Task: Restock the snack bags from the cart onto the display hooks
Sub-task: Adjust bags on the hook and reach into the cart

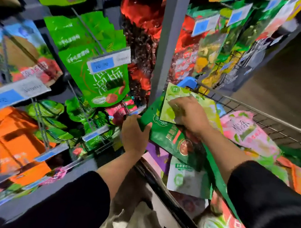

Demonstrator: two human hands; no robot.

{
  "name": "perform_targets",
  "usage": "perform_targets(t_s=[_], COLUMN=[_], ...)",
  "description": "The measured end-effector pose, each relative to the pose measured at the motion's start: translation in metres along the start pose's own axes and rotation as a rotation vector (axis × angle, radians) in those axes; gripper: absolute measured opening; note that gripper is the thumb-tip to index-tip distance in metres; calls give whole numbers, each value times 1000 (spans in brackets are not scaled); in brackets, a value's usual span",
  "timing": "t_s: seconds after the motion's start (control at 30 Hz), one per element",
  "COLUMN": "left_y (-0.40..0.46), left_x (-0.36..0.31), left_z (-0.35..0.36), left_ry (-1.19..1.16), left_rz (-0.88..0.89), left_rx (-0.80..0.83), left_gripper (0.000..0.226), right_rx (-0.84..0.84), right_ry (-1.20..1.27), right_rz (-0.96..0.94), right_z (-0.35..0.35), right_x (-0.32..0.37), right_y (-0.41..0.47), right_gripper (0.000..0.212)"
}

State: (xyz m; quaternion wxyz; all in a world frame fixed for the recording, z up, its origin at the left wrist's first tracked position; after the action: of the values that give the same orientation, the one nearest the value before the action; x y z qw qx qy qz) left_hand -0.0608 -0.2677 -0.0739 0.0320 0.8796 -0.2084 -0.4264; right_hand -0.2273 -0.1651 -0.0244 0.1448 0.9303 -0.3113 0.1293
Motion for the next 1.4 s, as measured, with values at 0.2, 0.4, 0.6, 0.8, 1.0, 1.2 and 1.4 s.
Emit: perform_targets(t_s=[0.2,0.4,0.6,0.8,1.0,1.2,1.4], left_y=[-1,0,4,7,10,17,42], left_x=[4,1,-4,-5,-5,-43,-41], left_z=[3,5,5,7,-11,-113,-283], left_ry=[79,116,135,203,-186,-397,-606], left_rz=[107,165,127,61,6,164,225], left_rx=[-48,-71,-65,-21,-15,-139,-362], left_gripper=[22,17,22,34,17,19,10], right_rx=[200,265,168,181,5,-95,-311], right_ry=[-176,-245,-152,-175,-227,-161,84], right_rz=[-295,-493,-403,-439,-553,-683,-729], right_z=[21,24,11,7,-49,-124,-205], right_x=[3,-1,-15,-24,8,93,231], right_y=[59,83,90,76,58,31,-14], right_gripper=[51,48,18,9,23,9,17])
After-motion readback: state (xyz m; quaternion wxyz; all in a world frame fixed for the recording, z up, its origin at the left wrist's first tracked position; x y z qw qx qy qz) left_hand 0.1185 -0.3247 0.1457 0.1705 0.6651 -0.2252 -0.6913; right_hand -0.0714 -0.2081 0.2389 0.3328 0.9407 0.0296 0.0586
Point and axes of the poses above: each hand's wrist, its own y-axis towards the middle knuckle, its own z-axis out of the palm, x = y × z, the point moved 5 cm from there along y, towards the middle knuckle, and after that the axes turned 14 degrees about -x, right-handed, at the moved point
